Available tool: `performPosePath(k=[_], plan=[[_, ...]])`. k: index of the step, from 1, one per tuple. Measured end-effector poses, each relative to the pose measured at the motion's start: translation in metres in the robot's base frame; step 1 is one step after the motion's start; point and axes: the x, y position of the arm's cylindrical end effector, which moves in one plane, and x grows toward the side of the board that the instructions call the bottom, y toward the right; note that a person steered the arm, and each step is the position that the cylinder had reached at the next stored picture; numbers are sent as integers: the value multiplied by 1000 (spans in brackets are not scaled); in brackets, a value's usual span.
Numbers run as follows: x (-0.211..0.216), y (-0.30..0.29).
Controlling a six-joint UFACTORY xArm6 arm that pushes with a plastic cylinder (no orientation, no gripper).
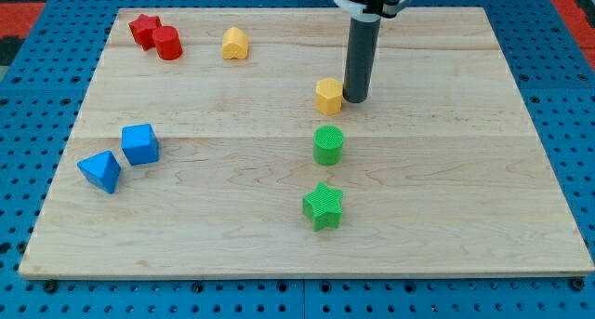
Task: Push yellow heart closer towards yellow hexagon
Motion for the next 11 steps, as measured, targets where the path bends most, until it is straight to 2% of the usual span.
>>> performPosePath(k=[1, 3, 4, 5, 7, 10, 11], plan=[[-55, -9], [-69, -192], [-66, -243], [-95, -233], [-101, -141], [-132, -156], [-133, -145]])
